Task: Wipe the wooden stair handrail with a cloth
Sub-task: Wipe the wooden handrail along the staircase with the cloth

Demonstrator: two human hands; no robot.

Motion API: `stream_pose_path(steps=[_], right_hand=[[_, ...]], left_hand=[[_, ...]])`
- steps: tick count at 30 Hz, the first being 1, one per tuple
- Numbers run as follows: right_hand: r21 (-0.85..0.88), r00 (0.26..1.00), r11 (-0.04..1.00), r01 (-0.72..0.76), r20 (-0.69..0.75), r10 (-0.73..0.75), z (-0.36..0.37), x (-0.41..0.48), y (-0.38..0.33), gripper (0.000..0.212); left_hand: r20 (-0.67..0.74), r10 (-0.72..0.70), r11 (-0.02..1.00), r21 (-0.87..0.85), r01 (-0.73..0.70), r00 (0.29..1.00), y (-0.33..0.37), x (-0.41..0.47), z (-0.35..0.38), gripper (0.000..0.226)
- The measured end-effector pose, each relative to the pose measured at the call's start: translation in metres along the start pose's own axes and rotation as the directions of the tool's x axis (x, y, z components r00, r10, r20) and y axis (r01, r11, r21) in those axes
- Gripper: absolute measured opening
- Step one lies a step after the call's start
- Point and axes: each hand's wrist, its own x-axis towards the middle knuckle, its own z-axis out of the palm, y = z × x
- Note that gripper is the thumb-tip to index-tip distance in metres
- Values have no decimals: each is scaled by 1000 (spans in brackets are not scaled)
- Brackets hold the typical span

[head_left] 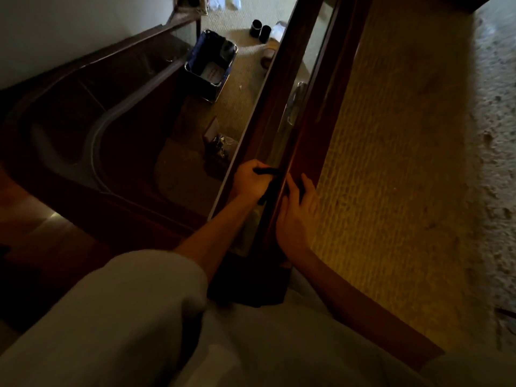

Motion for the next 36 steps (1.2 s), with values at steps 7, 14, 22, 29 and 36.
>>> stream_pose_path(steps=[7,14,22,29,36], right_hand=[[-50,995,994,-102,-6,102,4,40,-4,50],[-81,994,993,-86,-71,80,11,38,-1,47],[-42,989,989,-141,-50,139,16,41,-2,54],[-98,992,988,-119,-57,113,10,39,-3,51],[-69,993,990,-120,8,121,12,42,-1,52]], left_hand=[[-40,-80,992,-97,76,996,-22,-17,1,17],[-86,14,979,-203,-31,996,48,39,31,22],[-56,-12,963,-270,-4,998,2,19,20,15],[-107,45,969,-238,-69,993,53,68,45,14],[-79,-20,980,-197,4,997,-33,-22,8,14]])
